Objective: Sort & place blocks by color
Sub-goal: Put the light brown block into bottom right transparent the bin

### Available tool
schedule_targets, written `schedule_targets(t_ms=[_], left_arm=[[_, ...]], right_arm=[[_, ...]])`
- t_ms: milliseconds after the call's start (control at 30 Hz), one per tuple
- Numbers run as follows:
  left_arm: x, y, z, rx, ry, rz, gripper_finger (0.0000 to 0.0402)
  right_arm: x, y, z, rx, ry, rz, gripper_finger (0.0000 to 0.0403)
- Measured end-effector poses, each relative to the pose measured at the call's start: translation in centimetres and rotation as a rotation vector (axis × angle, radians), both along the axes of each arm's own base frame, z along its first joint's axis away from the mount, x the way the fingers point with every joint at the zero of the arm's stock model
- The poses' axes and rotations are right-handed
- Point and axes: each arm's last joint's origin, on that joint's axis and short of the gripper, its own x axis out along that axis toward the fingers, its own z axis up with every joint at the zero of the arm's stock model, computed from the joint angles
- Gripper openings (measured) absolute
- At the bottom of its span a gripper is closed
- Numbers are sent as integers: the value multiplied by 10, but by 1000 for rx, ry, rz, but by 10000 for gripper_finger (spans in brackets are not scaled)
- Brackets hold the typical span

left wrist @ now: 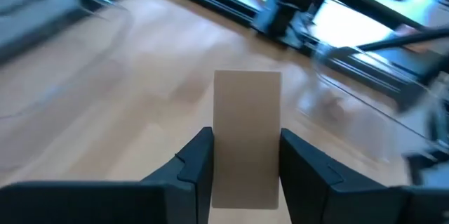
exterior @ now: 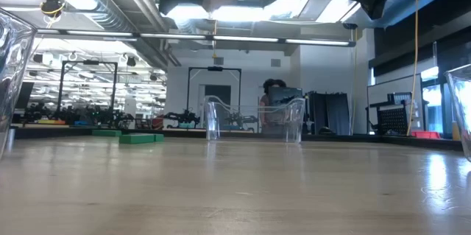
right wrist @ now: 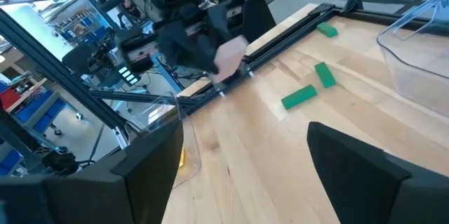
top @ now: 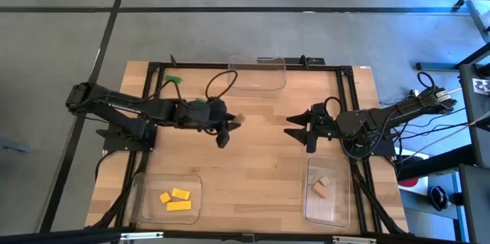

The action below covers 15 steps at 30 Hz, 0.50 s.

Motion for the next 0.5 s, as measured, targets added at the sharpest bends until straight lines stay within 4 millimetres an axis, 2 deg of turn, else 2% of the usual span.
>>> schedule_targets(t_ms=[133, 300, 500], left_arm=[[0, 0, 1, -37, -5, -35, 117], [-8, 1, 12, -38, -62, -41, 117], [-29, 9, -7, -50, -125, 1, 117]], right_arm=[[0, 0, 0, -1, 3, 0, 307], [-1, 0, -3, -11, 32, 0, 307], [1, 0, -4, -16, 42, 0, 307]])
